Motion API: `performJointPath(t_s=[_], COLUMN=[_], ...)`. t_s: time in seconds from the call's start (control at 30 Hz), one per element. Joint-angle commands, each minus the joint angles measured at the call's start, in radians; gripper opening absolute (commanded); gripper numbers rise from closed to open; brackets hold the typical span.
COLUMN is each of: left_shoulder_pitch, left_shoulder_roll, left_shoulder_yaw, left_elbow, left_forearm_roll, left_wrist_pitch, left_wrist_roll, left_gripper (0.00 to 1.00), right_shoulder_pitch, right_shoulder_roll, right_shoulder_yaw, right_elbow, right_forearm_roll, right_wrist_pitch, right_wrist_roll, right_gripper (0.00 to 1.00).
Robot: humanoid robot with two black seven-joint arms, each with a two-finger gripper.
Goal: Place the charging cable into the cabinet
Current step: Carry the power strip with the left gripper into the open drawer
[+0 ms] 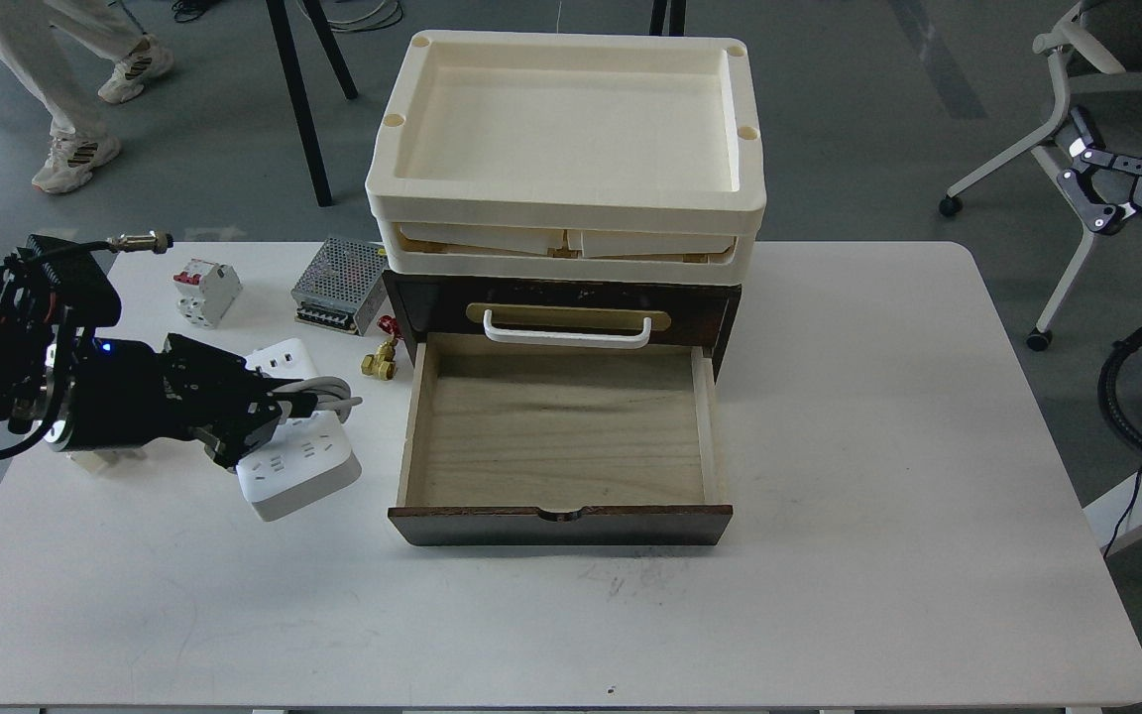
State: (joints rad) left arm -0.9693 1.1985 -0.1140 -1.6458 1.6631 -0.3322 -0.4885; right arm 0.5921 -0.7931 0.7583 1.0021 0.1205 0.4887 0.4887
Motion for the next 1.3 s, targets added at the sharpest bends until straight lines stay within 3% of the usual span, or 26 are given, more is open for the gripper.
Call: performJointPath(t_s=[0.0,0.17,0.33,0.5,0.73,1.27], left_shoulder_pitch=[-0.011,-0.006,0.009,0.023,0.057,0.106], left_shoulder_roll=[-0.052,-0.212,-0.404,-0.514,-0.577,-0.632], left_shoulder_yaw=[-0.055,-0.108,-0.105,-0.098,-0.092,-0.090], left_elbow=[-0.052,0.015,0.171,0.326,0.466,0.601], left_forearm_roll=[-0.225,-0.451,-0.483,-0.482,-0.474,-0.482], left_wrist_pitch=[-0.100,-0.156,-0.156,-0.156,-0.156,-0.156], left_wrist_roll=[0.000,0.000,0.000,0.000,0.000,0.000], left_gripper=[0.00,0.00,0.00,0.00,0.00,0.00], right_shoulder_pitch=[0.000,0.000,-0.005,-0.014,-0.020,-0.023], right_shoulder_roll=[-0.005,-0.011,-0.011,-0.011,-0.011,-0.011], right_shoulder_yaw=[0.001,0.001,0.001,0.003,0.003,0.007], right_elbow=[0.001,0.001,0.000,-0.002,-0.005,-0.002], right_forearm_roll=[0.001,0.001,0.001,0.001,0.001,0.001], right_wrist_pitch=[0.000,0.000,0.000,0.000,0.000,0.000], right_wrist_roll=[0.000,0.000,0.000,0.000,0.000,0.000], right_gripper=[1.00,1.00,1.00,1.00,1.00,1.00])
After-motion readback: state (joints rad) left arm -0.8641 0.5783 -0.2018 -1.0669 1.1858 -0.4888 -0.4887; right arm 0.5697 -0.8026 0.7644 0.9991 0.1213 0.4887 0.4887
